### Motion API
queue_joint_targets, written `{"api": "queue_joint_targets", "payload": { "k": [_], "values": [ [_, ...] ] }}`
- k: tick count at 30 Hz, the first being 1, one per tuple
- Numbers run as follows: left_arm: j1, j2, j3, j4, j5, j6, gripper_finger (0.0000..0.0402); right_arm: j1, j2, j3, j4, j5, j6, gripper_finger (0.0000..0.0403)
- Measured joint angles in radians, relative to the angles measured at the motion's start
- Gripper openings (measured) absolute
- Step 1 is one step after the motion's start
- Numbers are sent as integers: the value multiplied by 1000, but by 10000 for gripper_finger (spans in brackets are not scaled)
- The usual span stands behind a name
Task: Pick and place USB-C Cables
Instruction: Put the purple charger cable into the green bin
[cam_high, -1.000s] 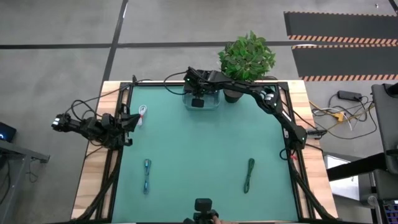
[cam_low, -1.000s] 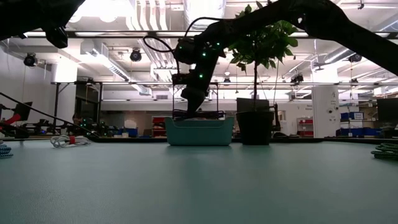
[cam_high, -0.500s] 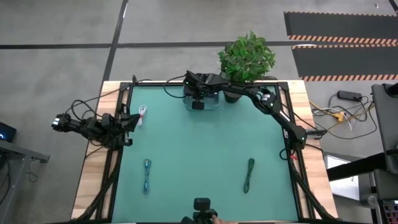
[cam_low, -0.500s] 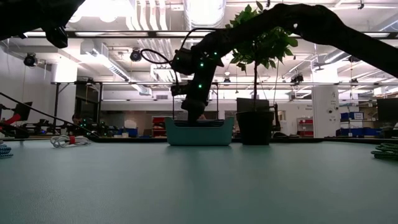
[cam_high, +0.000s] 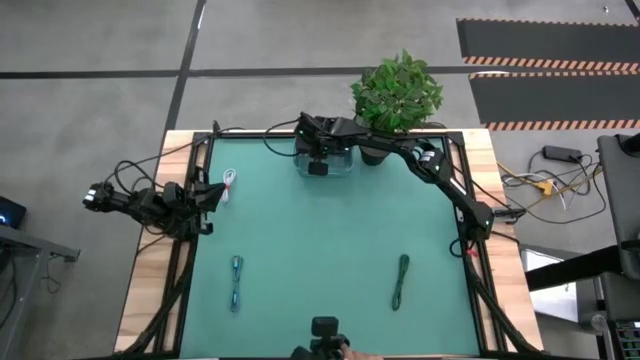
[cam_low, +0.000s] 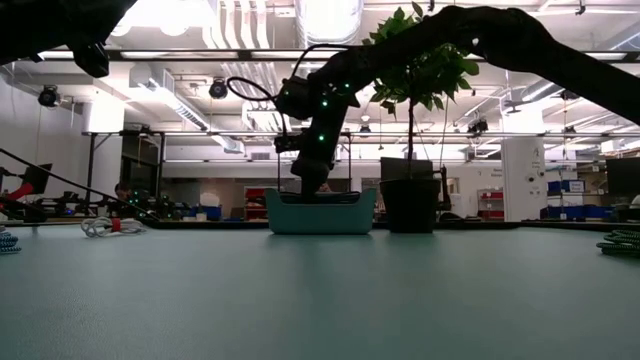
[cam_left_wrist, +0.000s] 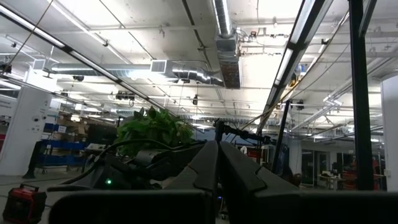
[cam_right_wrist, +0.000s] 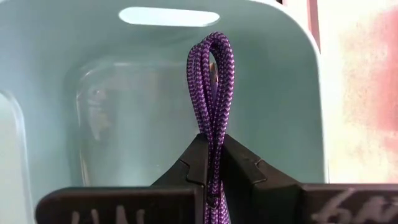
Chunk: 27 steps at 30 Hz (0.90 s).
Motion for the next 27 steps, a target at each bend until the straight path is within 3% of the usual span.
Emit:
{"api": "queue_joint_targets", "payload": {
  "k": [27],
  "values": [
    [0, 0, 0, 0, 0, 0, 0, -3, 0, -47, 32, 0, -5, 18]
  ]
}}
